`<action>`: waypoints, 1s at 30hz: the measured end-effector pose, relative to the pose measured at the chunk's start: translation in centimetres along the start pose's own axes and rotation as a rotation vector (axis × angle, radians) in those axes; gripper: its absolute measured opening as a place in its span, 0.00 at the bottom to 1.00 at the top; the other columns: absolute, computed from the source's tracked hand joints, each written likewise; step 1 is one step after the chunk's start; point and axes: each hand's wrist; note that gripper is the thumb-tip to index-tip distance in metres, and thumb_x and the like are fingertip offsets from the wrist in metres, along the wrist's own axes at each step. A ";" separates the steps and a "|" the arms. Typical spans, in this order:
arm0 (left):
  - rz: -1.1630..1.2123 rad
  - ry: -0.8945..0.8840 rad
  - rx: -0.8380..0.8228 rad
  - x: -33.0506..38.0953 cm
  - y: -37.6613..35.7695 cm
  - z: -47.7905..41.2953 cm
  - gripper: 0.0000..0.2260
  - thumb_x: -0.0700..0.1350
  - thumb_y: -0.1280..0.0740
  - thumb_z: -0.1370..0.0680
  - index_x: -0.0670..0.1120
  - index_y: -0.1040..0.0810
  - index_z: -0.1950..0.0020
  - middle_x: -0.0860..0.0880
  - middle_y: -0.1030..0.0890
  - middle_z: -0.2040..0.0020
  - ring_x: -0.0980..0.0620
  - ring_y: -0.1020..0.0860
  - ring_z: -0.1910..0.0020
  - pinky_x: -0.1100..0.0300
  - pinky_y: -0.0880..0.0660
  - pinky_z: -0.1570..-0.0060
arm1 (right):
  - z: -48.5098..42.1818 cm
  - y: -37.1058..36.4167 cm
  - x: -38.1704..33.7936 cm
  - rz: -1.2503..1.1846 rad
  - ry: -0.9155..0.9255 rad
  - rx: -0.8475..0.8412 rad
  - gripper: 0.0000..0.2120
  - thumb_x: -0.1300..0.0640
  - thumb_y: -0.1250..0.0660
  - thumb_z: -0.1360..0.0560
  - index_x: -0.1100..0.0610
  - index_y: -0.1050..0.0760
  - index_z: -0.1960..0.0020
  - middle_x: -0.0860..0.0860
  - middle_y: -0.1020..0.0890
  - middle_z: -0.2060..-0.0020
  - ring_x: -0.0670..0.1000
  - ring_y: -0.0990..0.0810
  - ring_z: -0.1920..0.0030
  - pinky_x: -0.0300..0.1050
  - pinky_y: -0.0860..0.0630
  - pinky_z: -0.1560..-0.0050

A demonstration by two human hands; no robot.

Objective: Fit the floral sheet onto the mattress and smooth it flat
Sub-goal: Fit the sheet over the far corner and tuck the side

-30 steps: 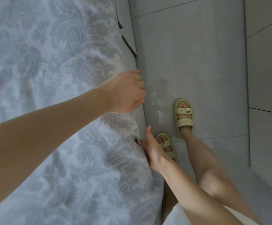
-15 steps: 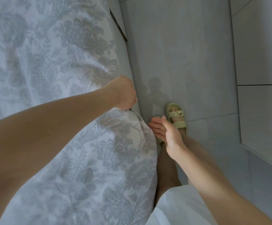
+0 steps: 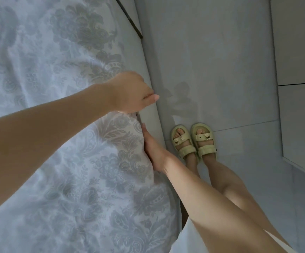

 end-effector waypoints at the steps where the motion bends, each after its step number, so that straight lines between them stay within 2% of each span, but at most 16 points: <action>1: 0.022 -0.053 0.111 -0.2 0.0 0.4 0.32 0.57 0.62 0.21 0.44 0.21 0.59 0.49 0.20 0.64 0.47 0.24 0.58 0.52 0.28 0.49 | 0.4 0.9 1.1 -0.044 -0.033 -0.009 0.35 0.28 0.54 0.27 0.49 0.25 0.35 0.54 0.23 0.36 0.56 0.27 0.34 0.57 0.36 0.29; 3: -0.043 -0.119 0.157 -0.3 0.0 1.6 0.36 0.58 0.64 0.23 0.45 0.19 0.61 0.50 0.19 0.64 0.49 0.23 0.58 0.52 0.28 0.46 | 2.2 2.2 2.5 -0.112 -0.122 -0.003 0.37 0.27 0.56 0.27 0.51 0.24 0.38 0.55 0.21 0.39 0.57 0.24 0.36 0.53 0.31 0.33; 5: -0.192 -0.166 0.028 0.4 -1.1 2.1 0.38 0.58 0.66 0.23 0.47 0.18 0.58 0.52 0.18 0.61 0.51 0.22 0.54 0.52 0.33 0.35 | 3.5 2.8 3.2 -0.143 -0.150 -0.005 0.36 0.28 0.57 0.26 0.50 0.24 0.41 0.52 0.18 0.45 0.52 0.21 0.42 0.46 0.27 0.40; 7: -0.284 -0.214 -0.065 1.4 -2.8 2.1 0.33 0.55 0.63 0.20 0.48 0.18 0.54 0.52 0.17 0.56 0.51 0.22 0.49 0.52 0.40 0.29 | 3.2 2.6 2.9 -0.116 -0.147 0.001 0.33 0.30 0.58 0.25 0.48 0.25 0.40 0.50 0.18 0.44 0.50 0.21 0.43 0.44 0.26 0.43; 10: -0.345 -0.148 -0.086 1.9 -3.6 0.9 0.29 0.52 0.59 0.18 0.47 0.18 0.53 0.50 0.17 0.56 0.49 0.22 0.51 0.54 0.35 0.36 | 2.3 2.2 2.9 -0.105 -0.092 0.039 0.34 0.29 0.59 0.25 0.47 0.25 0.40 0.53 0.21 0.39 0.52 0.24 0.38 0.48 0.29 0.37; 12: -0.398 -0.084 -0.135 2.6 -3.5 0.3 0.27 0.52 0.58 0.18 0.48 0.19 0.53 0.49 0.17 0.55 0.49 0.22 0.53 0.56 0.34 0.41 | 2.9 3.2 3.4 -0.160 -0.107 0.046 0.39 0.27 0.60 0.27 0.51 0.25 0.39 0.54 0.20 0.41 0.55 0.24 0.37 0.51 0.31 0.36; 14: -0.454 -0.053 -0.197 3.6 -3.0 -0.1 0.24 0.51 0.56 0.17 0.49 0.21 0.51 0.50 0.18 0.53 0.49 0.23 0.53 0.55 0.36 0.42 | 4.1 4.7 3.7 -0.175 -0.088 0.163 0.41 0.28 0.61 0.27 0.55 0.24 0.40 0.55 0.19 0.43 0.56 0.23 0.39 0.52 0.30 0.36; 15: -0.468 -0.038 -0.238 4.1 -2.7 -0.2 0.22 0.50 0.56 0.17 0.50 0.22 0.48 0.50 0.19 0.51 0.49 0.24 0.52 0.55 0.36 0.42 | 4.5 5.3 4.0 -0.153 -0.047 0.260 0.40 0.30 0.60 0.24 0.57 0.24 0.39 0.55 0.18 0.45 0.55 0.22 0.42 0.50 0.28 0.39; 17: -0.437 -0.015 -0.286 4.8 -2.4 -0.4 0.19 0.50 0.55 0.17 0.52 0.24 0.46 0.50 0.20 0.49 0.50 0.24 0.48 0.54 0.37 0.40 | 5.6 5.8 4.5 -0.002 0.095 0.465 0.29 0.40 0.54 0.19 0.59 0.23 0.41 0.52 0.18 0.49 0.54 0.21 0.44 0.44 0.27 0.46; 19: -0.371 0.029 -0.279 5.3 -2.6 -0.2 0.20 0.51 0.56 0.17 0.52 0.25 0.52 0.49 0.19 0.51 0.49 0.23 0.49 0.54 0.35 0.40 | 6.3 6.4 5.4 0.122 0.172 0.568 0.15 0.49 0.43 0.19 0.56 0.26 0.40 0.49 0.22 0.45 0.50 0.25 0.40 0.40 0.32 0.45; 21: -0.305 0.053 -0.163 5.4 -3.1 0.4 0.25 0.52 0.57 0.18 0.48 0.21 0.54 0.48 0.18 0.55 0.47 0.22 0.52 0.52 0.33 0.40 | 6.7 6.4 6.2 0.073 0.158 0.524 0.18 0.51 0.38 0.21 0.54 0.31 0.32 0.48 0.26 0.39 0.47 0.26 0.41 0.41 0.31 0.44; 24: -0.138 0.017 0.030 6.2 -4.2 2.0 0.29 0.53 0.58 0.19 0.45 0.19 0.57 0.48 0.19 0.60 0.46 0.23 0.56 0.50 0.29 0.44 | 6.9 5.8 6.5 -0.181 0.057 0.416 0.22 0.41 0.43 0.21 0.50 0.30 0.32 0.55 0.21 0.41 0.53 0.21 0.45 0.48 0.24 0.48; 27: -0.118 -0.038 0.000 7.9 -5.5 3.3 0.33 0.55 0.63 0.21 0.45 0.20 0.61 0.49 0.19 0.63 0.48 0.24 0.58 0.51 0.30 0.41 | 7.6 5.9 6.9 -0.264 0.055 0.339 0.29 0.34 0.51 0.23 0.51 0.29 0.33 0.57 0.21 0.41 0.54 0.21 0.43 0.49 0.25 0.49; 30: -0.205 -0.059 -0.114 9.0 -6.6 3.2 0.33 0.56 0.63 0.20 0.46 0.20 0.59 0.49 0.18 0.61 0.49 0.22 0.55 0.52 0.31 0.40 | 8.2 5.7 7.4 -0.347 0.064 0.252 0.36 0.31 0.53 0.25 0.55 0.29 0.32 0.57 0.23 0.37 0.55 0.24 0.38 0.51 0.27 0.41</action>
Point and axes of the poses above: each hand's wrist, its own z-axis away from the middle knuckle, its own y-axis out of the back of the hand, x = y × z
